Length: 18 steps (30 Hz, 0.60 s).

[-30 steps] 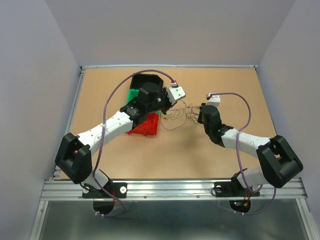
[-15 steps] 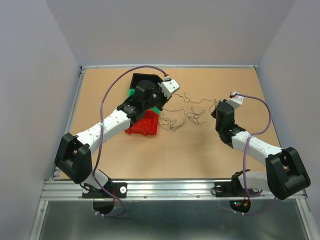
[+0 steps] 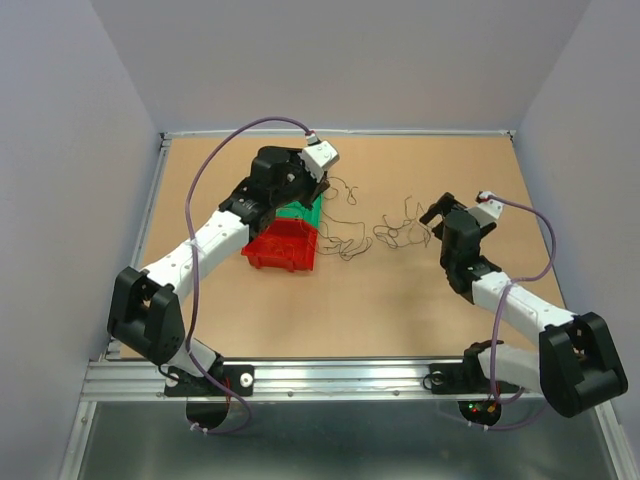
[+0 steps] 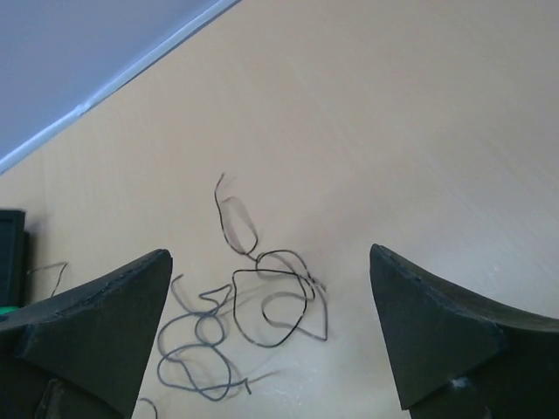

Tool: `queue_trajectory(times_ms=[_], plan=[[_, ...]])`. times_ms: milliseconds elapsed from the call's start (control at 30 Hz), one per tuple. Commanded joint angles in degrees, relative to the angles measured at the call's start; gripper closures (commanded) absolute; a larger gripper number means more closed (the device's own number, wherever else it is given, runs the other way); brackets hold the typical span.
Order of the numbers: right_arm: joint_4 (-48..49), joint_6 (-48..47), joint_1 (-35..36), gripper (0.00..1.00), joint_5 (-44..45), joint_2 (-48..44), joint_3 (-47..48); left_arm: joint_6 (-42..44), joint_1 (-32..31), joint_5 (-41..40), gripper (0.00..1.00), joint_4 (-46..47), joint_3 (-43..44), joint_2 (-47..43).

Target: Untangle the cables

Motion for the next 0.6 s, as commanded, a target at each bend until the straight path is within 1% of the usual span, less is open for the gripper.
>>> queue_trajectory(times_ms=[0,67,100,133,200,300,367,433,467,533,567], plan=[[10.0,-6.6,-0.2,0.0,-15.7,-2.3,-2.1,-0.5,-1.1,6.8,1.0,-2.2,6.6,-1.2],[15.3,-9.7,-0.2,0.0,-24.2,-3.5,-5.4,-1.6,-1.3,7.6,1.0,-3.9,8.2,-1.5],[19.9,-10.7,-0.2,0.0,-33.2,-3.8,-6.0,-1.8,-1.3,7.6,1.0,-4.5,10.3,-1.6],[21.3,-11.4,-0.2,0.0,-37.1,-3.6,-6.2,-2.1,-1.4,7.7,1.0,-5.2,11.5,-1.6],[21.0,-12.4,-0.2,0.0,-46.2,-0.9,-3.3,-2.6,-1.4,7.6,1.0,-7.9,15.2,-1.6],[18.6,-12.4,-0.1,0.0,-50.9,4.7,1.7,-2.3,-1.5,5.7,1.0,-11.4,19.8,-1.6],[18.3,-12.2,0.0,0.0,-52.4,8.3,3.2,-1.8,-1.5,4.5,1.0,-13.4,22.0,-1.7],[18.5,-12.2,0.2,0.0,-54.7,10.4,5.0,-0.9,-1.6,2.1,1.0,-15.0,26.0,-1.7],[18.7,-12.6,0.4,0.0,-56.0,11.3,5.6,-0.7,-1.5,1.2,1.0,-15.5,27.6,-1.6],[21.8,-12.9,0.6,0.0,-61.0,13.8,6.6,-0.2,-1.5,-0.4,1.0,-17.0,33.6,-0.3],[23.1,-13.0,0.7,0.0,-62.9,14.5,7.0,-0.1,-1.5,-0.5,1.0,-19.1,35.9,0.3]])
